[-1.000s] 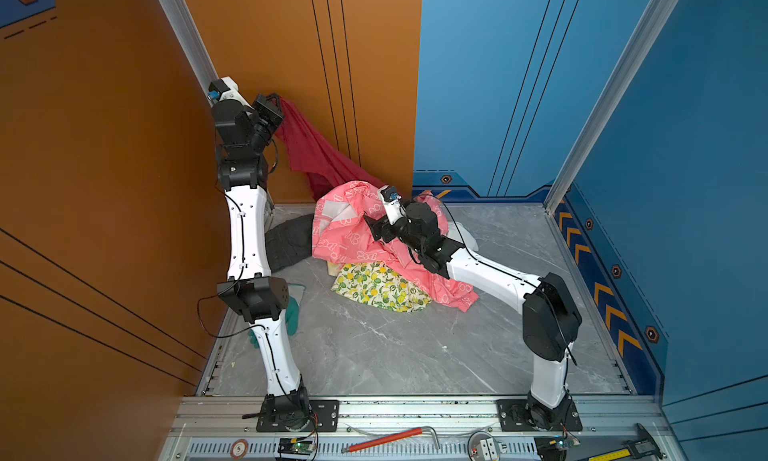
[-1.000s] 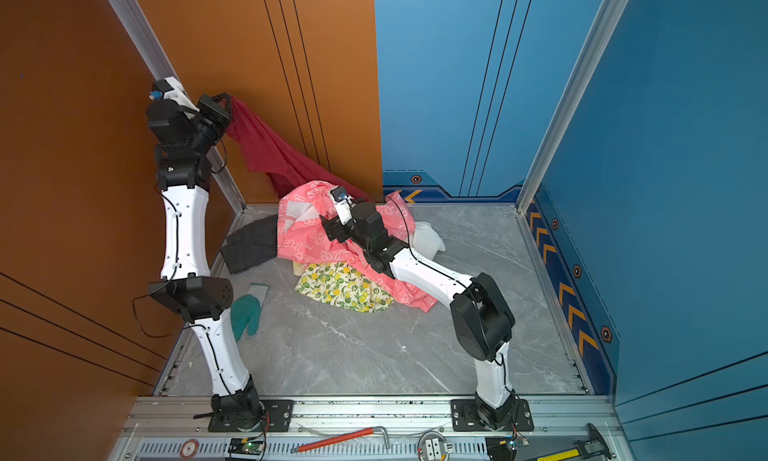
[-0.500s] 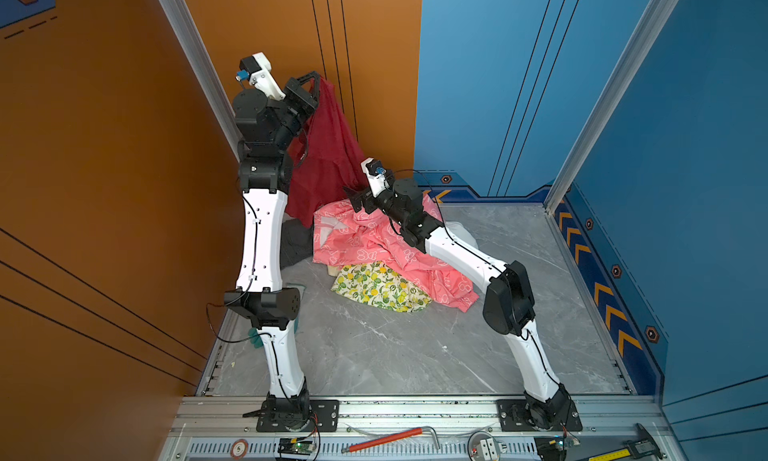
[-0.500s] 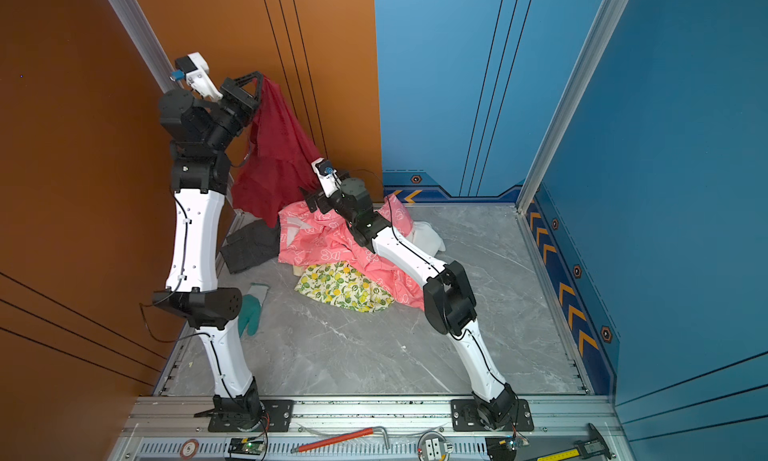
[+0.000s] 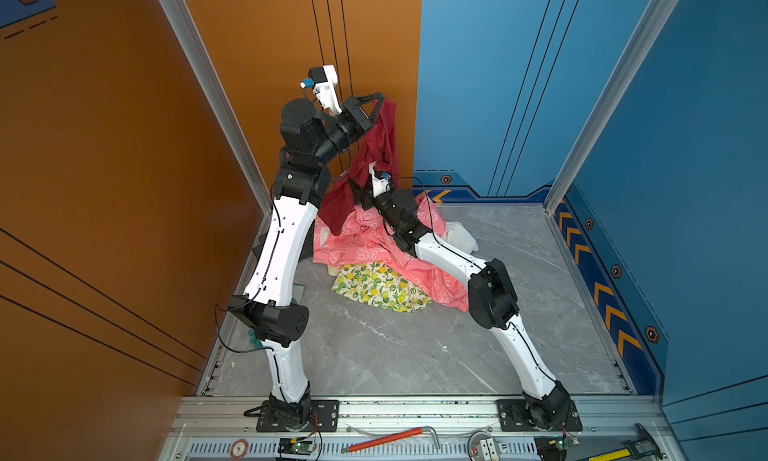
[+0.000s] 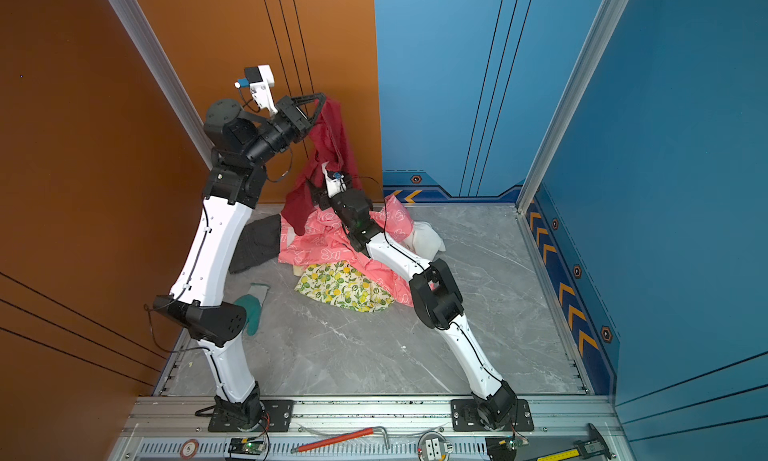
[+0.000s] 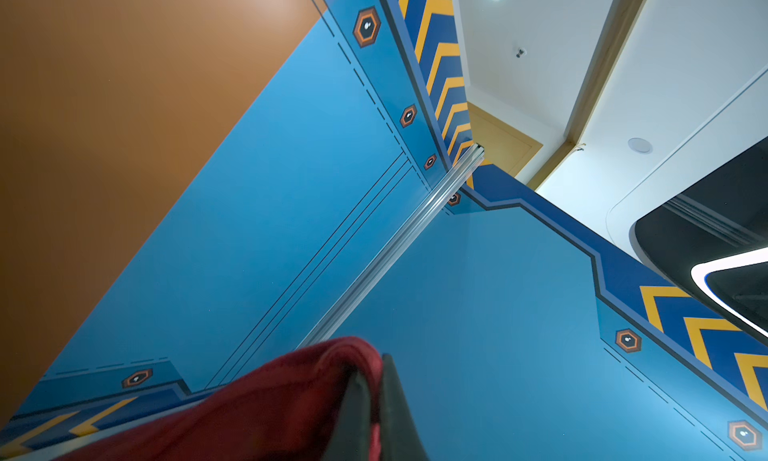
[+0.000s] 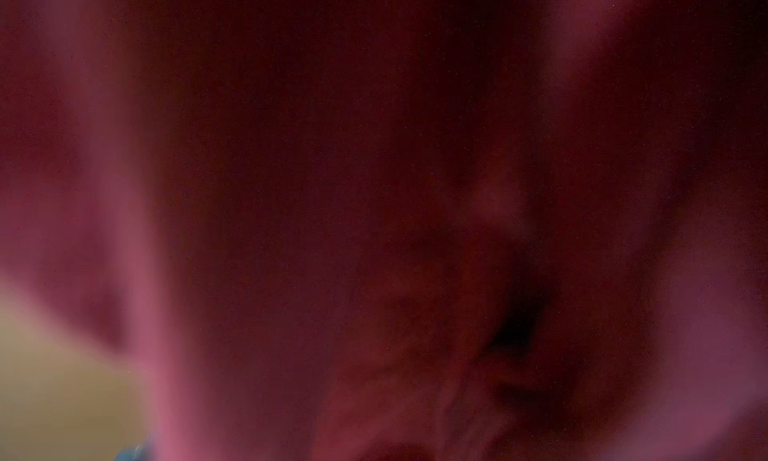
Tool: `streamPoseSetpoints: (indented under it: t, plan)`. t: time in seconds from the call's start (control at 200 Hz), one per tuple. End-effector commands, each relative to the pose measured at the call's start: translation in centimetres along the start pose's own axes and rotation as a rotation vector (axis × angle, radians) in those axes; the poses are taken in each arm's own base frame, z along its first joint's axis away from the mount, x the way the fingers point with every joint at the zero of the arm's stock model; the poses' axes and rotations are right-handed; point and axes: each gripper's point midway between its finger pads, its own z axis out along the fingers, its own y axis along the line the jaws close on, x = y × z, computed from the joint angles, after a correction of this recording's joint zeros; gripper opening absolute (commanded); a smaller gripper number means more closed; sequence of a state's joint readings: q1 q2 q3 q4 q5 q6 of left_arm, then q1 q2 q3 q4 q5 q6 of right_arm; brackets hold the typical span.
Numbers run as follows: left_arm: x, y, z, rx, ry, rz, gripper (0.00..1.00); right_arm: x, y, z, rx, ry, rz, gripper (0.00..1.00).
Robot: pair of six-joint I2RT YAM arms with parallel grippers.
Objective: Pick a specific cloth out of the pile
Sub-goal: 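Grasp the raised red shirt with the right gripper beside the left gripper, then carry the red shirt away with right gripper while left gripper releases and lowers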
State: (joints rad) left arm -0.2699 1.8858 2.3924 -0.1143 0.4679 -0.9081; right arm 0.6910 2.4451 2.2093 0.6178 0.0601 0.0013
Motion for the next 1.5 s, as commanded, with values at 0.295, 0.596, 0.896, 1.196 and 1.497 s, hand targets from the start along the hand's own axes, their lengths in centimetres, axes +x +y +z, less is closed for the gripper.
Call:
streamPoseSetpoints:
  t: [0.295,0.596,0.896,1.196,1.497]
  plan:
    - [-3.8,3.1,-7.3,-0.133,-0.127,0.091,0.0,-12.6,-12.3,-2.4,0.251,-0.226,0.101,0.0]
    - [0.8,9.7,-7.7,-0.273,-0.039,0.114,0.0,-20.3,-15.7,-4.1,0.276,-0.266,0.092,0.0]
    - [10.6,13.2,-4.9,-0.281,0.18,0.146,0.18,-26.2,-17.7,-8.2,0.296,-0.205,-0.037,0.0]
    - [23.4,11.7,-2.3,-0.147,0.454,0.278,0.85,-29.6,-22.3,-16.9,0.455,-0.058,-0.158,0.0]
    - [32.9,10.5,-4.1,-0.161,0.696,0.349,0.99,-26.0,-28.0,-27.1,0.684,0.078,-0.121,0.0]
